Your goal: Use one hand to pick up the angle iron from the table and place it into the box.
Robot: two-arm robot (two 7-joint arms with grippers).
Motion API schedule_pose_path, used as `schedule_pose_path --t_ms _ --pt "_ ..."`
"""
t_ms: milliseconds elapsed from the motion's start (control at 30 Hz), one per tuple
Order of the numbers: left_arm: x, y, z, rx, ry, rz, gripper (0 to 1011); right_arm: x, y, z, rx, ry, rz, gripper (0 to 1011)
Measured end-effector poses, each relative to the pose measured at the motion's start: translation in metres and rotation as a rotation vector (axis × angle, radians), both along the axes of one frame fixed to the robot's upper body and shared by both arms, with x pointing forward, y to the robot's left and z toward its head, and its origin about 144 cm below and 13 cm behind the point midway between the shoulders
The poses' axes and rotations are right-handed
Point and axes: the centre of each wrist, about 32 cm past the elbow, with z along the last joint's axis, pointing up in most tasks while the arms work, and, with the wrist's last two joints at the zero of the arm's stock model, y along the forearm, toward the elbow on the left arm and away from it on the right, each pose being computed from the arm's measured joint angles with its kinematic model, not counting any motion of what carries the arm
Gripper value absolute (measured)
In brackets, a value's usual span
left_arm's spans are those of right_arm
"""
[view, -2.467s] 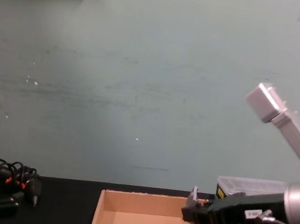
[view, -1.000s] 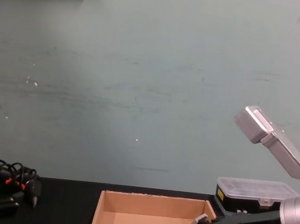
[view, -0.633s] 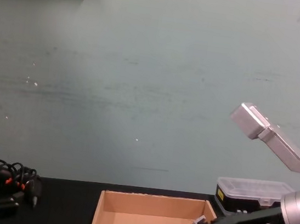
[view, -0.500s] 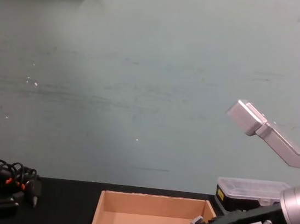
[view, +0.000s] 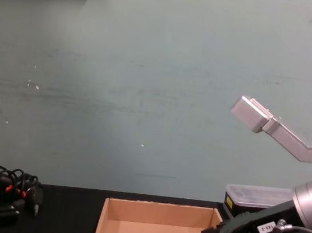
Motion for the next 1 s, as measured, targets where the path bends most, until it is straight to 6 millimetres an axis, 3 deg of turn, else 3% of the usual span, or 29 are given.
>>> schedule_pose_path --t_ms 467,767,1000 --pt "0.000 0.000 0.000 0.000 0.000 0.000 1011 -0.017 -0.005 0.008 0.031 -0.070 -0.007 1003" --pt "0.000 0.000 0.000 0.000 0.000 0.000 1011 -0.061 -0.025 0.011 0.113 -0.171 -0.048 1003" --pt "0.000 0.000 0.000 0.000 0.000 0.000 1011 -0.100 -0.036 0.000 0.158 -0.186 -0.065 1003"
